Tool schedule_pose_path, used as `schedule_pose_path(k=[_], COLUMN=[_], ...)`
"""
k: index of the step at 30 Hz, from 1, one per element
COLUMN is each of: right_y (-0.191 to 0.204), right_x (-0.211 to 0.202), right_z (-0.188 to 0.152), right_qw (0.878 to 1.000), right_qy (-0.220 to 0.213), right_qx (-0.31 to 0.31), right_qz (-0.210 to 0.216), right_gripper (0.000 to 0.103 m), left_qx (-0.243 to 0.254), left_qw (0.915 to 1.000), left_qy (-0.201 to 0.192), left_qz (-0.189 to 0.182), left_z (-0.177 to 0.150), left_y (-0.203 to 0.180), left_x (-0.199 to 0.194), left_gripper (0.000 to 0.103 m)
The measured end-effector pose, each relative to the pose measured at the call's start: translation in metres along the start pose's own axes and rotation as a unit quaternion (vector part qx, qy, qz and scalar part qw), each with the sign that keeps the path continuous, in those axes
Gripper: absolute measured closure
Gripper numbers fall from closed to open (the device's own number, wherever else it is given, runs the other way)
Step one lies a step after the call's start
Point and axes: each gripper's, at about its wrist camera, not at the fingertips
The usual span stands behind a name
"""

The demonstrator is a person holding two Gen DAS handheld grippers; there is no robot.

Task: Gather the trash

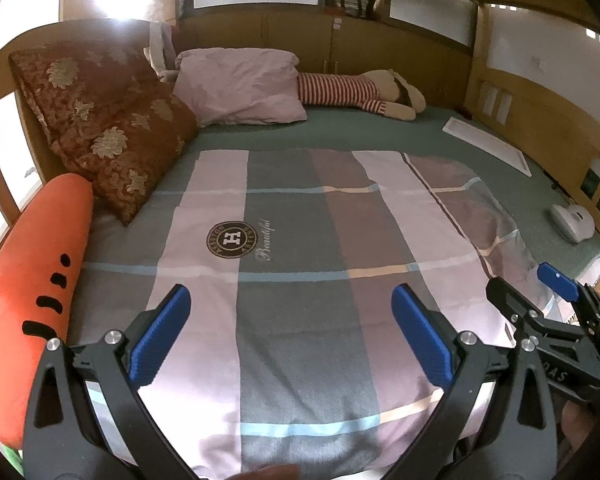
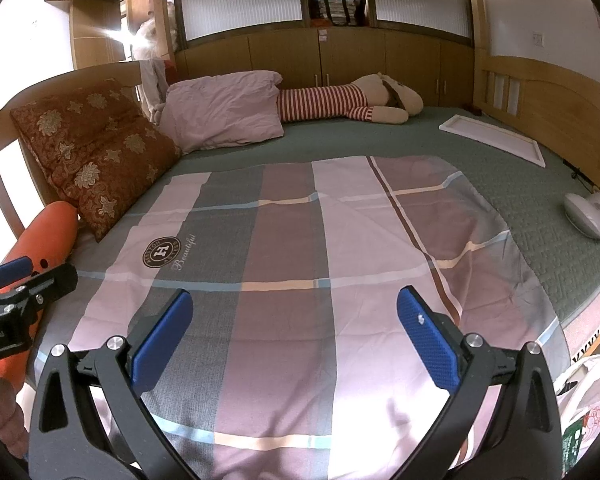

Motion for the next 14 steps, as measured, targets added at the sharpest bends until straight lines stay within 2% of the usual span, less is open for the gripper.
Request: schedule_pose_path(k=[5,8,14], right_y=[-0.005,-0.013,-0.055], right_x=[0.001,0.002,0.029], right_z=[-0.004,-0.004,0.016], right_qw=[1.000,1.000,0.999], right_qy=[0.004,0.005,0.028], right_qx=[0.004,0.007,0.023], right_qz=[-0.001,-0.005,-0.023], right_gripper=[0.003,0.003,0.003], left_qx=[-0.005,0.002,-0.011], left_qw=[0.9996,1.0000,0.9976], left_qy=[-0.014,-0.006,0.055], left_qz=[-0.022,-0.002,0.041], left_z=[-0.002,-0.002,-0.008], left_y=[0.003,0.004,0.017], left_x=[-0.008,-0.006,0.017], left_gripper=[0.003,0.003,0.003])
Point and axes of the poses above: each gripper's, at about its wrist camera, not at the fingertips, and x roughly the way its jaws point, y to its left, z to its top, and after that the axes turned 10 degrees about -z, right-handed
